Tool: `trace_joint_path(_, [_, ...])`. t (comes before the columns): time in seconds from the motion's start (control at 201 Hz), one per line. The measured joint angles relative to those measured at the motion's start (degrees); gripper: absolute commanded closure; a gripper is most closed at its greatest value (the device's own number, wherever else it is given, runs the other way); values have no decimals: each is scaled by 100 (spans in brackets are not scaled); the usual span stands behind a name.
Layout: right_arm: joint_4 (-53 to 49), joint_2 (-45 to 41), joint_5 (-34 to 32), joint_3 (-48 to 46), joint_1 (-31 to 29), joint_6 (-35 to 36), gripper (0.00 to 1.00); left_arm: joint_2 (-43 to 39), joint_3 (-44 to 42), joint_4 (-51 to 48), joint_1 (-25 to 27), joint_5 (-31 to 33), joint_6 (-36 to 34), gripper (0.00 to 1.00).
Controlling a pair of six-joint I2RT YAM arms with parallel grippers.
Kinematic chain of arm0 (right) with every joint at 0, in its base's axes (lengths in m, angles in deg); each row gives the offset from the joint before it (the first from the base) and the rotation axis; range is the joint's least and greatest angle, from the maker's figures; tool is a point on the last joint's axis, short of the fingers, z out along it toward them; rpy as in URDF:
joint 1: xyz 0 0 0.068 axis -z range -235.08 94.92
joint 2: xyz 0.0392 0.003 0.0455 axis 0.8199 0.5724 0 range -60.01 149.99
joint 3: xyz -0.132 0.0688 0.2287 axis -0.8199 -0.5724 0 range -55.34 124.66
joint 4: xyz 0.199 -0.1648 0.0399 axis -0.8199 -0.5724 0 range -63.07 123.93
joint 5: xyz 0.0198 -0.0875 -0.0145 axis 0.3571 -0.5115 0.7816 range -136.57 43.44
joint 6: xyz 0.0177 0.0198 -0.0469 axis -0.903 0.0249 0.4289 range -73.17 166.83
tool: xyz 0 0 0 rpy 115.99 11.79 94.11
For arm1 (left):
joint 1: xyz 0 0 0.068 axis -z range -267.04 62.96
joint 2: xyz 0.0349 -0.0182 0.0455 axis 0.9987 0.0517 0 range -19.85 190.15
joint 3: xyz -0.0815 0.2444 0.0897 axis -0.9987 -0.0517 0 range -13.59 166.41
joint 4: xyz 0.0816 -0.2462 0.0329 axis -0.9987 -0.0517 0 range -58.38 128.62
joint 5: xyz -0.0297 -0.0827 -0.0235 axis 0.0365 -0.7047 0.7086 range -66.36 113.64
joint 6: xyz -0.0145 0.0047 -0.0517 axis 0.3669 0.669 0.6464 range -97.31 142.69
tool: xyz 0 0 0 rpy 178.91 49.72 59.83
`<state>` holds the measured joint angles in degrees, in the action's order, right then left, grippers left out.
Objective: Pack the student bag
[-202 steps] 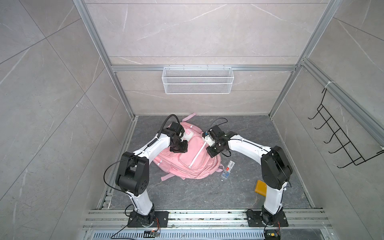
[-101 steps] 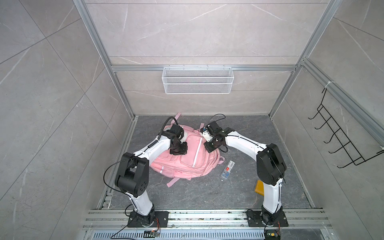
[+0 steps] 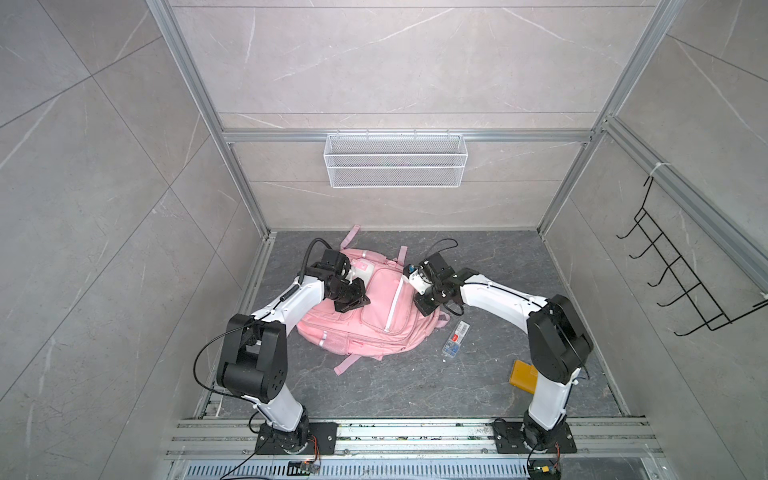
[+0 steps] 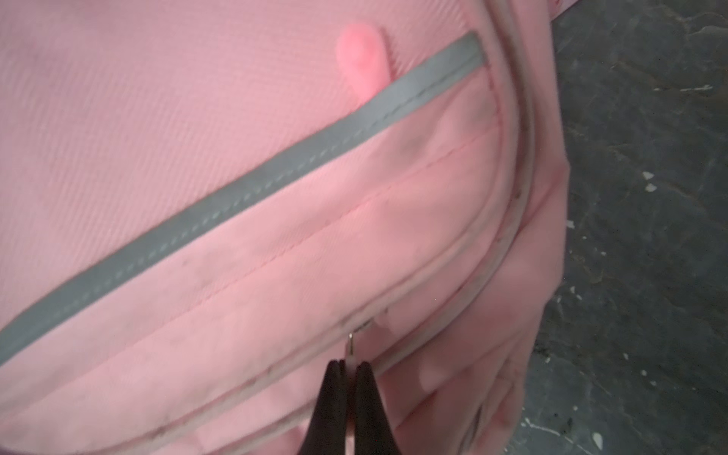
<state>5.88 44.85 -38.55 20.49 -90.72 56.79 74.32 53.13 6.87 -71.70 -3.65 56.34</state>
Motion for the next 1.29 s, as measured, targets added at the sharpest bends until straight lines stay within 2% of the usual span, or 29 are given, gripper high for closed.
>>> trace_joint_path(0.294, [157,-289,247,-282,-520,516,100,-162,-299,356,-267,-282,741,100])
trace_joint_path(0.578, [114,-109,208,-4,-844,356,100,-393,-662,715,-350,-129,1427,100])
trace_joint_path(0.812, [-2,98,127,295,-793,-22,100,-837,-1117,1141,-348,190,1670,100])
trace_joint_path(1.011, [-2,262,444,586,-258,-249,100,-1316,-1419,1058,-264,402,1641,100])
trace_joint_path(1.041, [0,308,492,654,-195,-227,100,-1384,-1427,984,-229,455,1617,93])
trace_joint_path(1.1, [-35,409,568,820,-109,-83,100,-1488,-1421,796,-144,538,1532,72])
trace_joint_path(1.15, [-87,487,573,970,-96,59,100,-1567,-1366,483,-90,588,1436,62])
trace_joint_path(1.205, [-140,592,570,1156,-98,254,100,-1631,-1263,122,-61,636,1311,54])
trace_joint_path(1.289, [-234,715,557,1351,-98,544,100,-1604,-953,-243,-96,651,1119,53])
